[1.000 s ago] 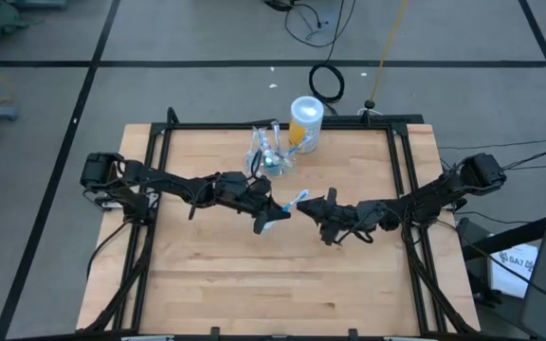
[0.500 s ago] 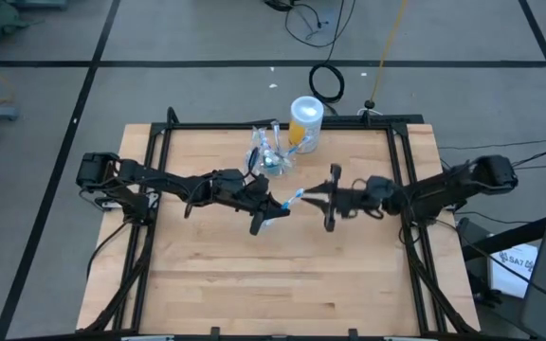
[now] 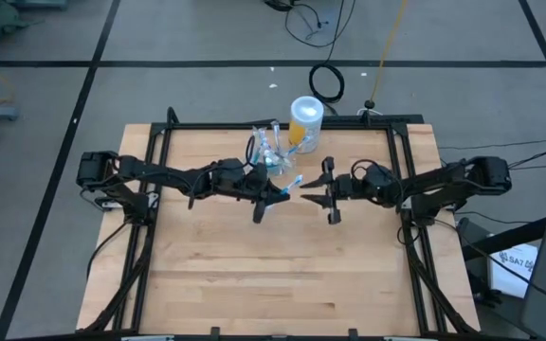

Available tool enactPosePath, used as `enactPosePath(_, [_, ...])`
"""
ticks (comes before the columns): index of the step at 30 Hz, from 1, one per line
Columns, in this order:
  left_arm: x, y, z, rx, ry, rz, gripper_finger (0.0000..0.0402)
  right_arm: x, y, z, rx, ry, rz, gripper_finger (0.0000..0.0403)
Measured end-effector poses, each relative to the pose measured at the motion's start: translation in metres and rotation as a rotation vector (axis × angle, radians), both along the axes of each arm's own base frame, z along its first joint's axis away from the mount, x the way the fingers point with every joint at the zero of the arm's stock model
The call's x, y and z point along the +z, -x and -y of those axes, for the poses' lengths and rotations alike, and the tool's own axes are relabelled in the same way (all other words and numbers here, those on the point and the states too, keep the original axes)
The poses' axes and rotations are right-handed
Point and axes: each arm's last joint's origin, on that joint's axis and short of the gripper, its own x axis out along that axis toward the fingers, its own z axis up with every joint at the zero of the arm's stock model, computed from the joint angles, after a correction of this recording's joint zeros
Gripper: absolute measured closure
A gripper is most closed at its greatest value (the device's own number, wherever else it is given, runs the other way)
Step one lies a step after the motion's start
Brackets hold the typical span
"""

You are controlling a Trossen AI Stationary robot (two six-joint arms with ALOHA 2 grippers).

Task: Pick & Place toothbrushing station
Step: Put the blue toothbrush into the right section of the transparent organizer

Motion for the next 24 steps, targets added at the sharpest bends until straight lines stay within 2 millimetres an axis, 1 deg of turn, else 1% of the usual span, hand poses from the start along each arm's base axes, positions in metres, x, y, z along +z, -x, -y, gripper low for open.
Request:
enactPosePath(3, [0.0, 0.0, 0.001, -0.014, -0.051, 0.012, 0.0369, -0.004, -0.003, 0.001, -0.006, -0.026, -0.008, 0.0262])
enactPosePath(5, [0.001, 0.0, 0.003, -0.023, -0.081, 0.023, 0.0366, -0.008, -0.005, 0.002, -0.022, -0.047, -0.02, 0.0239])
enactPosePath(10, [0.001, -0.001, 0.003, -0.007, -0.145, 0.028, 0.039, -0.01, -0.021, 0.004, 0.005, -0.167, -0.006, 0.0193])
enactPosePath(13, [0.001, 0.0, 0.002, 0.007, -0.147, 0.021, 0.0386, -0.006, -0.035, 0.004, 0.019, -0.203, 0.014, 0.0179])
enactPosePath(16, [0.0, 0.0, 0.002, 0.013, -0.14, 0.013, 0.0368, -0.006, -0.046, 0.006, 0.02, -0.209, 0.009, 0.0175])
enactPosePath(19, [-0.002, 0.0, 0.002, 0.013, -0.144, -0.004, 0.037, -0.007, -0.052, 0.006, 0.02, -0.214, 0.006, 0.0181])
enactPosePath(22, [-0.003, 0.0, 0.002, 0.014, -0.141, -0.012, 0.0388, -0.007, -0.052, 0.006, 0.026, -0.237, 0.007, 0.0204])
enactPosePath(24, [-0.002, 0.0, 0.002, 0.013, -0.137, -0.011, 0.0392, -0.007, -0.052, 0.006, 0.028, -0.249, -0.002, 0.0225])
